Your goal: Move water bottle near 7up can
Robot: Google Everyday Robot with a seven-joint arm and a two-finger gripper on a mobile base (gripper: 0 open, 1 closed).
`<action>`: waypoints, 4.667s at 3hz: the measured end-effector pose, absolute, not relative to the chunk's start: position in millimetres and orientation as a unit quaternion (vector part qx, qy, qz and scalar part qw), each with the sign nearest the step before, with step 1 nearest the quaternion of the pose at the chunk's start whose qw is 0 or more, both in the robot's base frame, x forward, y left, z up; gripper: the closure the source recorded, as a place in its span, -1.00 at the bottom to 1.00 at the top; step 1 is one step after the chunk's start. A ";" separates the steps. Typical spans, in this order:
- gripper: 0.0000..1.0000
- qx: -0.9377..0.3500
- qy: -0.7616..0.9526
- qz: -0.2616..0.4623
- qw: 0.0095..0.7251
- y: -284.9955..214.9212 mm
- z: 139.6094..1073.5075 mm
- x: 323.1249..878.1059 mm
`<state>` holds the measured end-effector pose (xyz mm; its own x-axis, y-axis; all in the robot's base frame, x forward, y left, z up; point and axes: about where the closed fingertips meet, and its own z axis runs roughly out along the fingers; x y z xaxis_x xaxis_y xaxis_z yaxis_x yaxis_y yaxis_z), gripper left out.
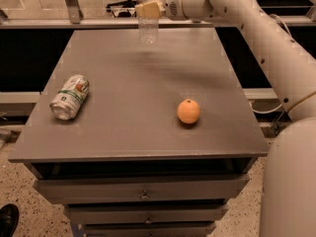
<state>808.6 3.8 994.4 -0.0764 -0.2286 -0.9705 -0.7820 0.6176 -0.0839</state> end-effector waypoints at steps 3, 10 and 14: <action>1.00 -0.427 0.637 0.367 0.526 85.3 985.6 688.5; -0.86 -0.465 0.617 0.413 0.482 146.9 929.0 628.0; -1.00 -0.462 0.627 0.392 0.489 130.5 925.6 637.6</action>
Offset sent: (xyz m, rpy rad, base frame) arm -0.1301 0.0790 -0.0032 0.1346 0.0688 0.3224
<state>637.6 130.5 925.6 -0.0946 -0.1962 -0.9760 -0.9635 0.2649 0.0402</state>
